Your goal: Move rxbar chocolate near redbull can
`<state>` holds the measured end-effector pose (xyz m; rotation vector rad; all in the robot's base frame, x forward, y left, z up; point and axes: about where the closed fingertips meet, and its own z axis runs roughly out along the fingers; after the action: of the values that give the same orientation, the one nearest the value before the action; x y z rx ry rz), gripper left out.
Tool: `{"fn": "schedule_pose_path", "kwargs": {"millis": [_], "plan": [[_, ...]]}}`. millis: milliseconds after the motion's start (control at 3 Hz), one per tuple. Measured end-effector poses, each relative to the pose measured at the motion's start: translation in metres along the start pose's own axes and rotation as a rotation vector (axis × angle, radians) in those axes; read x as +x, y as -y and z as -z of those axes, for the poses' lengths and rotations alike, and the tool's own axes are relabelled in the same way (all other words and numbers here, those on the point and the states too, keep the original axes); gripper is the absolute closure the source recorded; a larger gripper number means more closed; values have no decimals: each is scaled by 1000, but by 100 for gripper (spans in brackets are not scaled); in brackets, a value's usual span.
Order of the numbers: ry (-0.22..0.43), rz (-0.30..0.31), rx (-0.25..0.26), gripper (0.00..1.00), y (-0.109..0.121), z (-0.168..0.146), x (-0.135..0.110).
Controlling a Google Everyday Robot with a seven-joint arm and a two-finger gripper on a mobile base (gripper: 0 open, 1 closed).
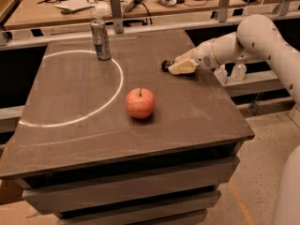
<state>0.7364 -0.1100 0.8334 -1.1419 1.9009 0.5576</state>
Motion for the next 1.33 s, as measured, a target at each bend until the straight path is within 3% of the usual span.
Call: {"fn": "schedule_pose_path", "kwargs": {"millis": [333, 667, 1333], "plan": [[126, 20, 14, 100, 1, 13, -59], [188, 38, 16, 100, -2, 13, -99], [235, 86, -57, 100, -34, -23, -167]]}}
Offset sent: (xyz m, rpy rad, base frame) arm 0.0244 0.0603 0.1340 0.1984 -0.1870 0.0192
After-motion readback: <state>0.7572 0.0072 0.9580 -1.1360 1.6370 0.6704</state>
